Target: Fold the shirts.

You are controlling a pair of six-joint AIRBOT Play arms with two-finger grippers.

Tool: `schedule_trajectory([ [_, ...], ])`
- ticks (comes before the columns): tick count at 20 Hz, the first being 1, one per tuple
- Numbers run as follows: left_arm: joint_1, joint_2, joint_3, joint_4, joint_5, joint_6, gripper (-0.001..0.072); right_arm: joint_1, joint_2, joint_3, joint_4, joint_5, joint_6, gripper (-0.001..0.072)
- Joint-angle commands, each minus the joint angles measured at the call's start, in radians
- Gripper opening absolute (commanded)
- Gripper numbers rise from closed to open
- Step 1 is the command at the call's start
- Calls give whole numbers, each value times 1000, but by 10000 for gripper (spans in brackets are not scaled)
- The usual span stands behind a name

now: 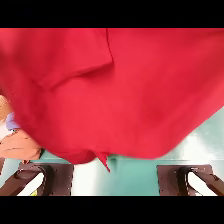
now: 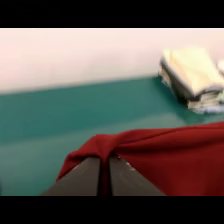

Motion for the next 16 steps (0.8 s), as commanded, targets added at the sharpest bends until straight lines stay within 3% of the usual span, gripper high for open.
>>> schedule_trajectory([
  [1,1,-117,-186,5,-44,36,25,0,-144,-132,1,61,1,13],
  [6,1,-432,-304,4,0,64,26,0,-384,-344,2,-22,-4,13],
  [9,1,-628,-304,3,130,86,26,0,-525,-395,3,-171,-26,13],
  [13,1,-753,-303,1,361,109,26,0,-689,-302,3,-294,-26,13],
  [16,1,-756,-303,-2,434,109,25,0,-755,-194,2,-303,-26,13],
])
